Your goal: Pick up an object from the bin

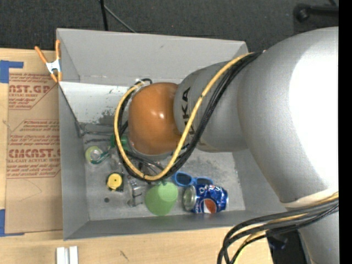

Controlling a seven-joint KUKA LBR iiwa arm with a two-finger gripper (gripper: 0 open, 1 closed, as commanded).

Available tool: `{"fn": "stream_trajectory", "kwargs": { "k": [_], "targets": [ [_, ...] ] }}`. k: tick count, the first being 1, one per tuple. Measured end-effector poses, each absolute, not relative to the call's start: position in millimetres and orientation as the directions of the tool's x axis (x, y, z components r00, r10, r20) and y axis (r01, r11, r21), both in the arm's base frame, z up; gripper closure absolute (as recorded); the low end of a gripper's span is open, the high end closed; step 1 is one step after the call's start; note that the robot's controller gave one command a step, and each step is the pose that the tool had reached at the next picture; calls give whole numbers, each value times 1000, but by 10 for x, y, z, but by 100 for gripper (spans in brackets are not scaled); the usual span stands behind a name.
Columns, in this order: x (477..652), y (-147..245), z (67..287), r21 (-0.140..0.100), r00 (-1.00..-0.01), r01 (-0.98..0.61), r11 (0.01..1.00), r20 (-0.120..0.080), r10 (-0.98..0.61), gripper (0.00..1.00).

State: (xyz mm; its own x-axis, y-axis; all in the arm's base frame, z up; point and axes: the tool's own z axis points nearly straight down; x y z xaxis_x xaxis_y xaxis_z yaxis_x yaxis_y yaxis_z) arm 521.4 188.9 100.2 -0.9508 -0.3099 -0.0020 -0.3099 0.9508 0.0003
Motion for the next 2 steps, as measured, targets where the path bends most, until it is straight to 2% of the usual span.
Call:
{"fn": "stream_trajectory", "kwargs": {
  "k": [1, 2],
  "targets": [
    [5358, 1980, 1210, 0, -923, -384, 923, -4, -384, 0],
    [5256, 1897, 680, 1, -970, -243, 970, 3, -243, 0]
  ]
}}
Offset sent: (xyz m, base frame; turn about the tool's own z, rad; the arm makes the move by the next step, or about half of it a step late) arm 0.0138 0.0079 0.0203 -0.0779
